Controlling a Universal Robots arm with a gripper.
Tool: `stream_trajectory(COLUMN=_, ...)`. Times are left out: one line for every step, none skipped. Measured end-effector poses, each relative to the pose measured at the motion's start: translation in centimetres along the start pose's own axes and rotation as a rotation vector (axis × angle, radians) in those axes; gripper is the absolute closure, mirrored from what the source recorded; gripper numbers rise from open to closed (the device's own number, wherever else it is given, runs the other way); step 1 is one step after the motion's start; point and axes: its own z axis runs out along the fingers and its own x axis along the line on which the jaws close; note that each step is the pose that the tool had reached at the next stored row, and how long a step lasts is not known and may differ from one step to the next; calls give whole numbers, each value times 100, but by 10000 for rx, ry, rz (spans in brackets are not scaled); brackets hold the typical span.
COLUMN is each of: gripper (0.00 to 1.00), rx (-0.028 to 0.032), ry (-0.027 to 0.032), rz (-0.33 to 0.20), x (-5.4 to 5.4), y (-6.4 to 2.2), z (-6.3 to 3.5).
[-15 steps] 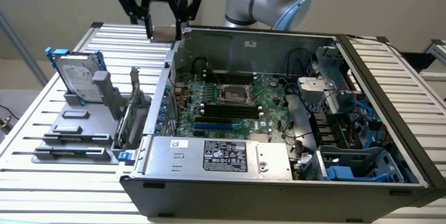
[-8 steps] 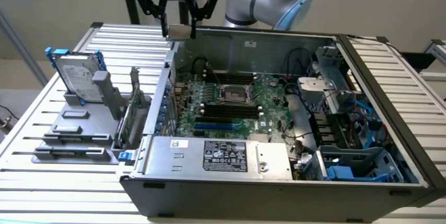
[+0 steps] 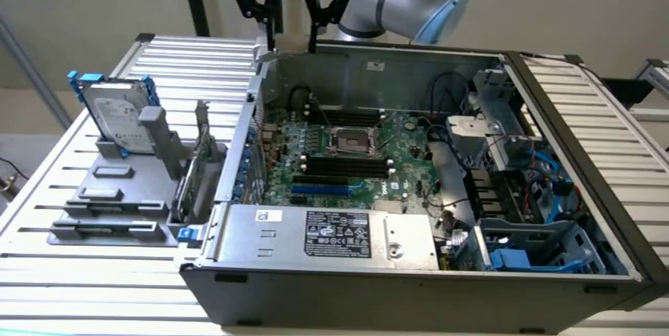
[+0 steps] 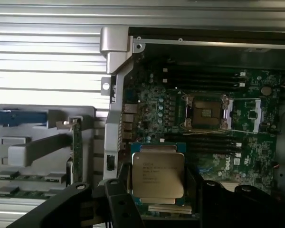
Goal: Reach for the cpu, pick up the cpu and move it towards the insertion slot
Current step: 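Pick up the cpu and move it towards the insertion slot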
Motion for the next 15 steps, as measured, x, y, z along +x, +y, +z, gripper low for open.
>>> stream_trajectory(gripper=45, rx=0, ry=0, rz=0, x=-32, y=19, z=1)
stream_trajectory(gripper=45, rx=-1, ry=-1, rz=0, x=-68, y=41, z=2)
stream_trajectory(gripper=45, rx=0, ry=0, rz=0, x=-100, y=61, z=2)
stream_trajectory(gripper=45, rx=-1, ry=0, rz=0, x=-133, y=80, z=3)
stream_trajectory(gripper=45, rx=0, ry=0, rz=0, x=-166, y=101, z=4)
stream_trajectory(gripper=45, rx=0, ry=0, rz=0, x=-199, y=119, z=5)
stream_trajectory(gripper=45, rx=0, ry=0, rz=0, x=-234, y=138, z=6)
stream_trajectory(gripper=45, rx=-1, ry=-1, rz=0, x=-271, y=155, z=8)
stream_trajectory(gripper=45, rx=0, ry=0, rz=1, x=-312, y=171, z=11)
stream_trajectory(gripper=45, rx=0, ry=0, rz=0, x=-357, y=185, z=15)
stream_trajectory(gripper=45, rx=0, ry=3, rz=0, x=-405, y=198, z=21)
stream_trajectory(gripper=45, rx=1, ry=7, rz=1, x=-451, y=209, z=28)
stream_trajectory(gripper=45, rx=0, ry=10, rz=1, x=-496, y=219, z=36)
stream_trajectory(gripper=45, rx=0, ry=14, rz=0, x=-542, y=230, z=45)
stream_trajectory(gripper=45, rx=-1, ry=16, rz=1, x=-588, y=240, z=55)
